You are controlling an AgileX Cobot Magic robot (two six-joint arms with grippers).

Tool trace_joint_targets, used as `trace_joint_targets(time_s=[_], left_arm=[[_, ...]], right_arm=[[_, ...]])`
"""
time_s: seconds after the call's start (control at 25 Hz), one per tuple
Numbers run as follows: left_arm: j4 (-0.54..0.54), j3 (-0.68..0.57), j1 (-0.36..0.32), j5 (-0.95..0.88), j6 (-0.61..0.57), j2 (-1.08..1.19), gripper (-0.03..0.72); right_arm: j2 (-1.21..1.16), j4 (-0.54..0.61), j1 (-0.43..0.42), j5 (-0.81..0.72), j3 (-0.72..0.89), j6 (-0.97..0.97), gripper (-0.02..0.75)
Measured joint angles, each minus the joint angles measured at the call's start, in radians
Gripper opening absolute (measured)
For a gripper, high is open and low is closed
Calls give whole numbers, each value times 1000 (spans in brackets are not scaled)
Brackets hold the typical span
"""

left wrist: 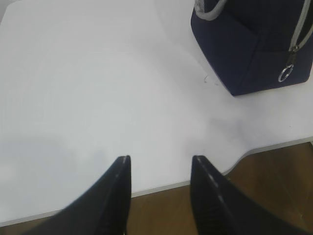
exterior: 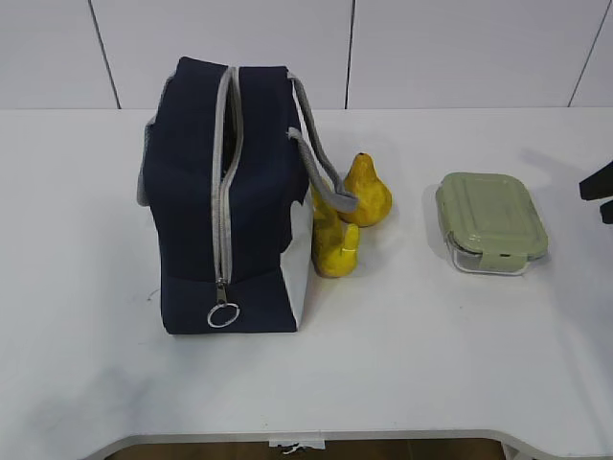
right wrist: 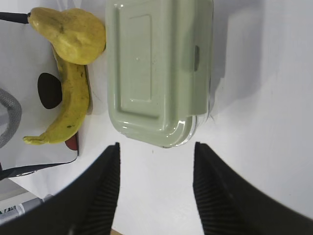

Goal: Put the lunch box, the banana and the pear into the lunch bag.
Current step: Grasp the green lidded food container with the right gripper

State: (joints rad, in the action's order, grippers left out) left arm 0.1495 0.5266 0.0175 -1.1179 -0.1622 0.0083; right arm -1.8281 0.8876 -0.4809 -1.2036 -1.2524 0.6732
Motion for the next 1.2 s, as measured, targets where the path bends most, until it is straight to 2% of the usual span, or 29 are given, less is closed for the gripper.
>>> trace_joint_targets(time_s=[0.08,0.28,0.4,0.8,1.2], left_arm=[[0,0,0,0,0,0,307],[0,0,0,0,0,0,307],[0,0,0,0,0,0,307],[0,0,0,0,0,0,307],[0,0,0,0,0,0,307]], right_arm=[[0,-2,0,0,0,0,391],[-10,-2,0,0,-8,0,575],[-52,0,0,0,-33,9,622],[-237,87,8,6,-168,50,611],[-296,104,40,11,-173,131,599]])
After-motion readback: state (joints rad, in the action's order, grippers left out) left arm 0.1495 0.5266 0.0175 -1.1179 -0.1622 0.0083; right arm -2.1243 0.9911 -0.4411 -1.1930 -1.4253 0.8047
